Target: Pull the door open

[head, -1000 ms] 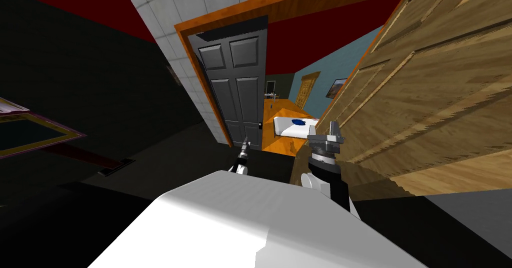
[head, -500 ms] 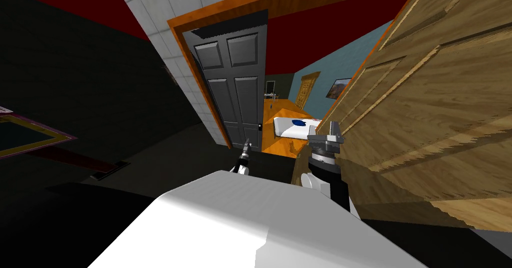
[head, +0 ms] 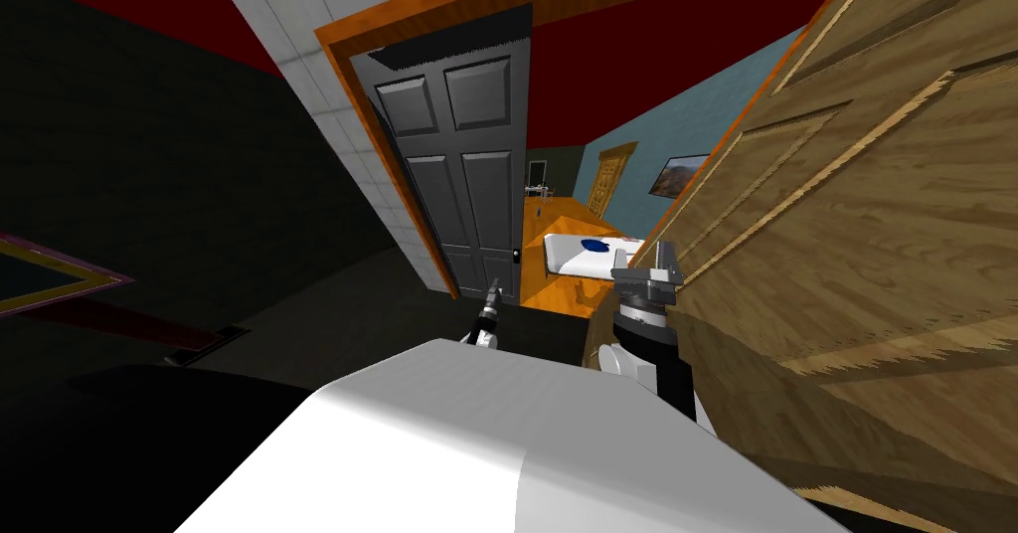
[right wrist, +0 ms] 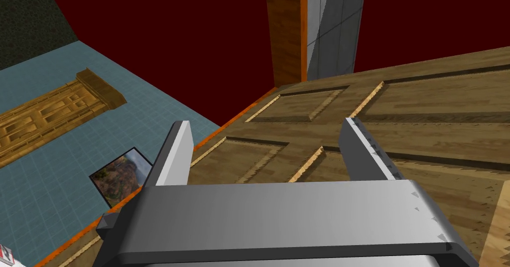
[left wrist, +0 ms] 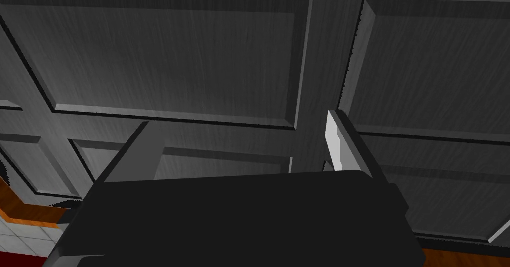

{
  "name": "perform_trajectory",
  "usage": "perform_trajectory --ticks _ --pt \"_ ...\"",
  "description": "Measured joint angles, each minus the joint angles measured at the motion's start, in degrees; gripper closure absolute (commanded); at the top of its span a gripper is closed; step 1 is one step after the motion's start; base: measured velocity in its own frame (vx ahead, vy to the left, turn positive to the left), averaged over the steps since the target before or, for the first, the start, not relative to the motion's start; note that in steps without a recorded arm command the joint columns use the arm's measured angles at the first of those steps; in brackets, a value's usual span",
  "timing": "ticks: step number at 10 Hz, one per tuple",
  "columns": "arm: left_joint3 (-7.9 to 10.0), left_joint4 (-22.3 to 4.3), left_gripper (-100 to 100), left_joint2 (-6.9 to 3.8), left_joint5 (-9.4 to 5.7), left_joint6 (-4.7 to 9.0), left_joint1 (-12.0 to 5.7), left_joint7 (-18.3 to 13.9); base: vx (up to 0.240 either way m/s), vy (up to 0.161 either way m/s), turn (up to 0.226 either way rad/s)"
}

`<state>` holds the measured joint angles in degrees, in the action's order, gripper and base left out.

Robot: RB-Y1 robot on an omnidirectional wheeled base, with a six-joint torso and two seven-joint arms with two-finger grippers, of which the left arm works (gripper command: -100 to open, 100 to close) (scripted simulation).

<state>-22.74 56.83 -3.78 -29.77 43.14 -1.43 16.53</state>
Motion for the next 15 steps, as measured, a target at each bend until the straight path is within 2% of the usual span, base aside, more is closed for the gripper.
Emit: perform_trajectory --ticks 10,13,15 --pt "-3.62 -11.5 -100 1.57 -4.3 3.62 -5.03 2.05 0.099 -0.002 0.008" --pt "-4.9 -15.91 -100 2.55 -5.8 5.05 -7.04 2.77 0.166 -0.013 0.039" --pt "-5.67 -17.15 -100 3.0 -6.77 5.31 -7.55 3.77 0.147 -0.036 0.028"
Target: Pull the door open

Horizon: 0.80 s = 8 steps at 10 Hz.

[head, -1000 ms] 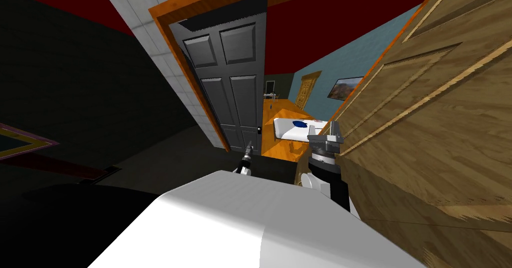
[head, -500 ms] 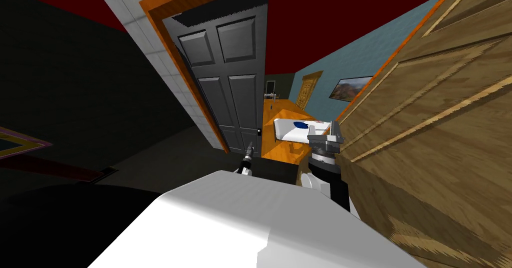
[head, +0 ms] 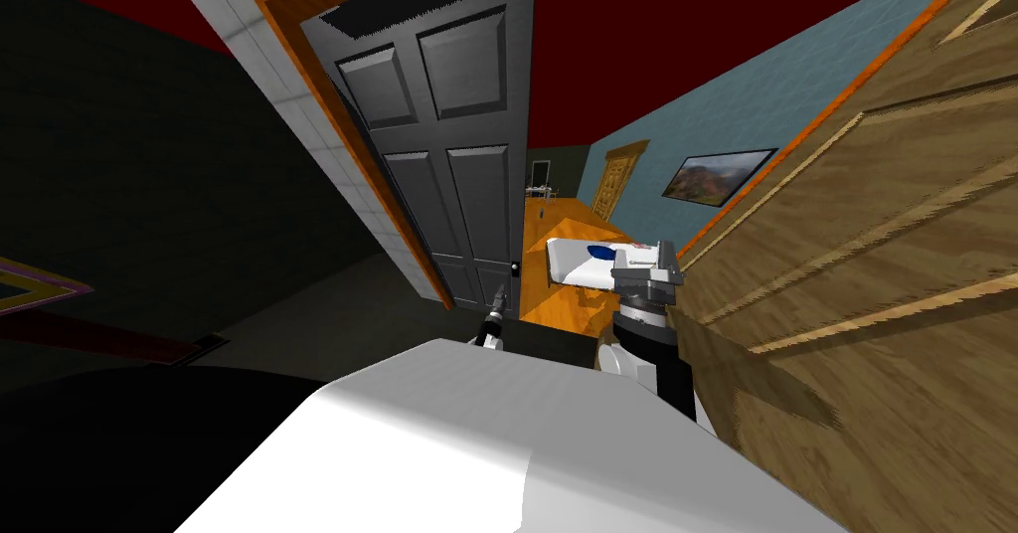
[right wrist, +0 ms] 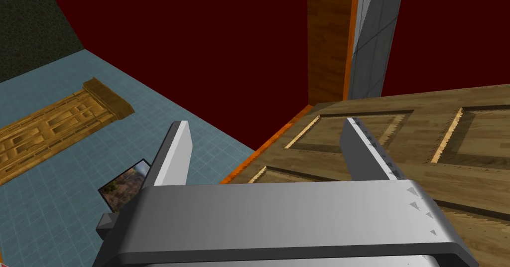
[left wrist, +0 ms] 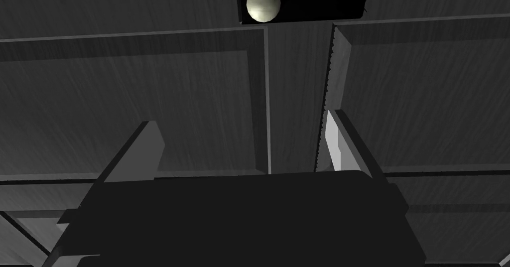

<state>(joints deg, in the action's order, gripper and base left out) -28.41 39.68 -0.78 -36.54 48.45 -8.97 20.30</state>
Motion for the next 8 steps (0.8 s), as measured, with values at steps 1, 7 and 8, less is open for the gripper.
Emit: perform_trajectory --ticks 1,7,8 --pt "-0.25 -1.21 -100 0.24 -0.25 0.39 -0.58 0.0 0.125 -0.031 0.041" --pt "-0.54 -2.39 -100 -0.81 -1.35 1.18 -1.69 1.08 0.048 -0.004 -0.104" --pt "-0.03 -3.54 -100 -1.57 -1.32 1.46 -2.79 0.94 -0.068 0.071 -0.101"
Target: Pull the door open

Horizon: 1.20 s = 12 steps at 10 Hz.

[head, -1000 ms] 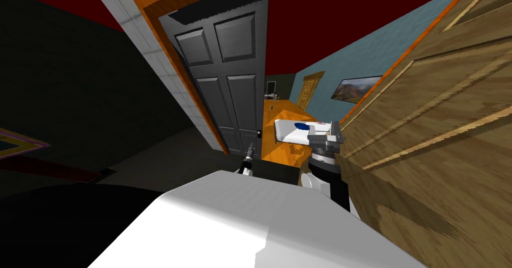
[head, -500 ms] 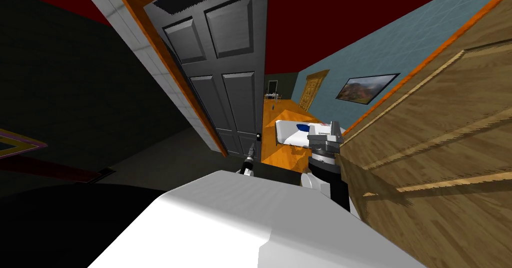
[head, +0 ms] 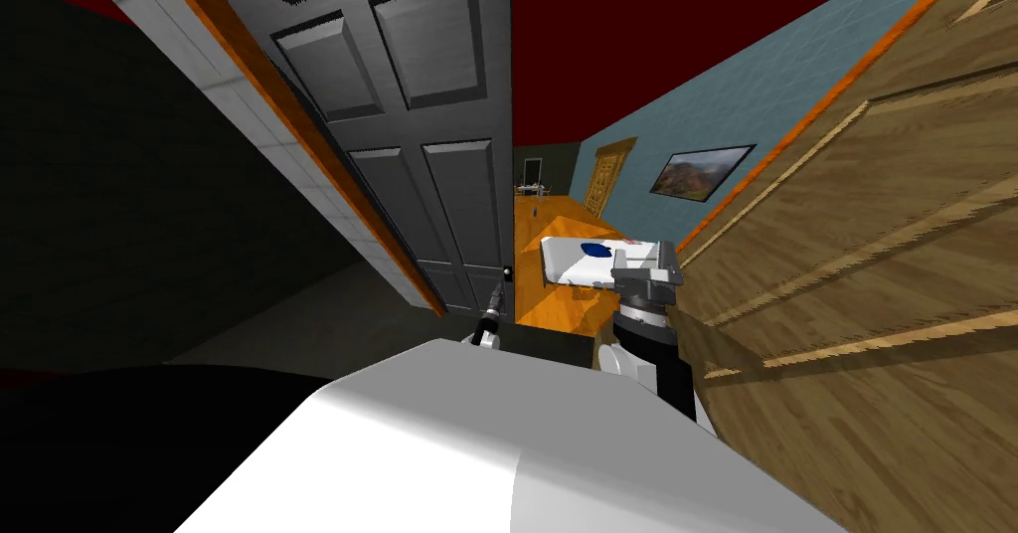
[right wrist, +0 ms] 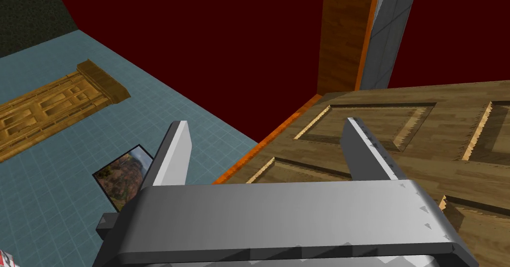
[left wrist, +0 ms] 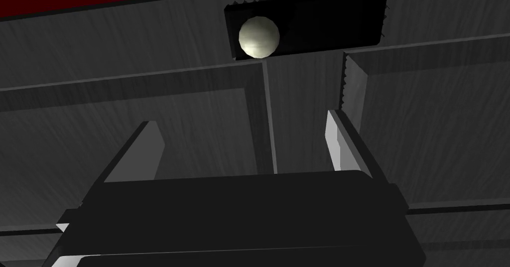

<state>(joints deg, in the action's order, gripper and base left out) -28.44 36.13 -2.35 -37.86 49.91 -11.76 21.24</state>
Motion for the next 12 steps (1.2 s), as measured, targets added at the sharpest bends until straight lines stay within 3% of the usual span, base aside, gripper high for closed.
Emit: perform_trajectory --ticks 2,3,5,6,9,11,12 --pt "0.43 0.41 -100 -1.27 0.05 0.31 0.1 -0.2 -0.031 0.035 -0.138" --pt "1.09 1.73 -100 -2.08 -0.15 -0.4 0.27 0.53 -0.034 0.037 -0.284" --pt "1.91 2.51 -100 -4.46 -0.31 -0.41 0.67 0.4 -0.029 0.033 -0.124" --pt "2.04 0.63 -100 -4.59 -0.34 0.19 -0.41 -0.05 -0.019 0.015 -0.148" --pt "3.48 1.03 -100 -7.73 -1.46 -0.07 -0.39 -0.73 -0.024 0.021 -0.131" --pt "3.7 -0.43 -100 -8.0 -1.68 0.5 -1.0 -1.31 -0.006 0.002 -0.05" --pt "4.23 -2.46 -100 -8.05 -2.19 1.06 -1.89 -2.04 0.051 -0.029 -0.091"
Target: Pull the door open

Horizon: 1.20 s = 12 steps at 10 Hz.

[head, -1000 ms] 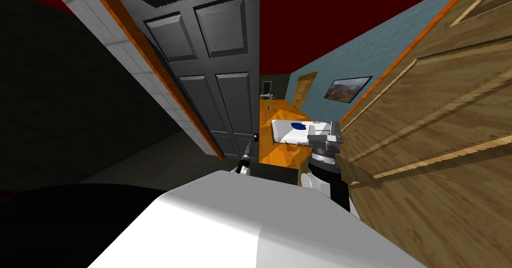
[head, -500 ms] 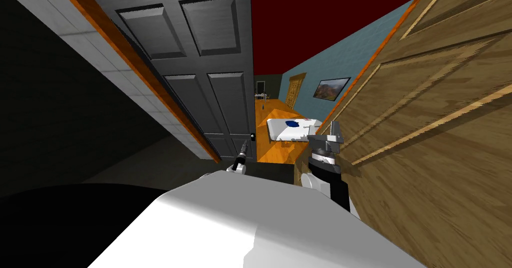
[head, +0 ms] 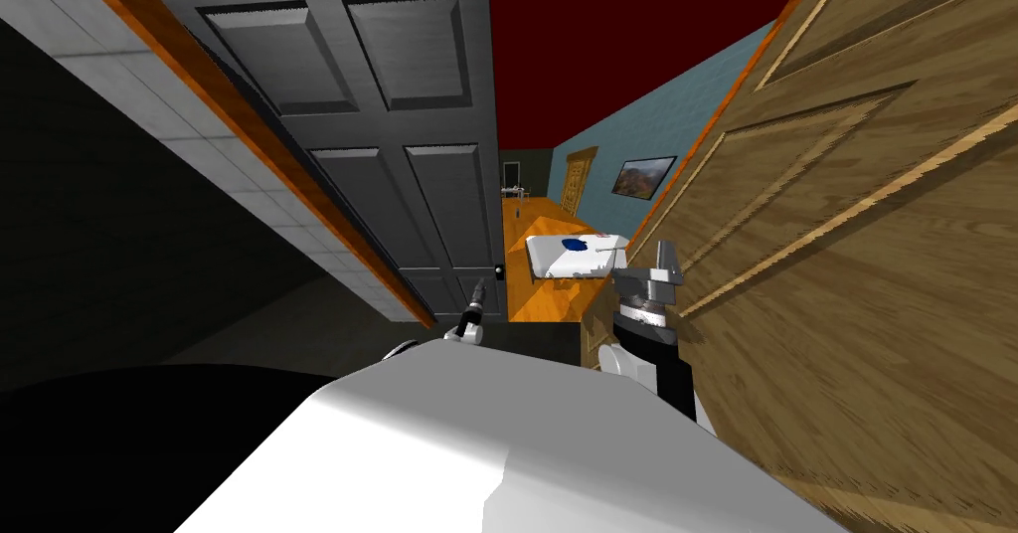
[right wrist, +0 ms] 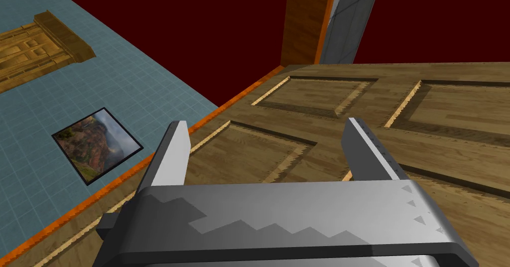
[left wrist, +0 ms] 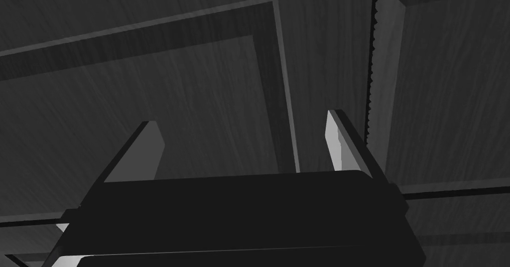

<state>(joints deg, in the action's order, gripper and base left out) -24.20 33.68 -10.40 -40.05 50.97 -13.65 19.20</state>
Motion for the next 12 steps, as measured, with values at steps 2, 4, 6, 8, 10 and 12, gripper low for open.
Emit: perform_trajectory --ticks 2,4,6,8,10,12 --pt "1.61 -1.23 -100 0.61 -1.43 0.04 -0.03 -0.71 0.166 -0.069 0.005" --pt "2.54 -0.78 -100 1.45 -2.13 -0.2 0.41 -0.99 0.198 -0.062 0.0" --pt "3.15 -0.99 -100 2.5 -2.44 -0.3 0.52 -1.05 0.222 -0.057 -0.008" --pt "3.62 -1.87 -100 3.48 -2.57 -0.09 0.2 -1.44 0.221 -0.024 -0.015" --pt "3.83 -1.59 100 4.12 -2.63 -0.23 1.02 -1.23 0.015 -0.01 0.011" --pt "3.83 -1.64 100 4.02 -2.62 -0.3 0.83 -1.26 -0.025 0.007 -0.016"
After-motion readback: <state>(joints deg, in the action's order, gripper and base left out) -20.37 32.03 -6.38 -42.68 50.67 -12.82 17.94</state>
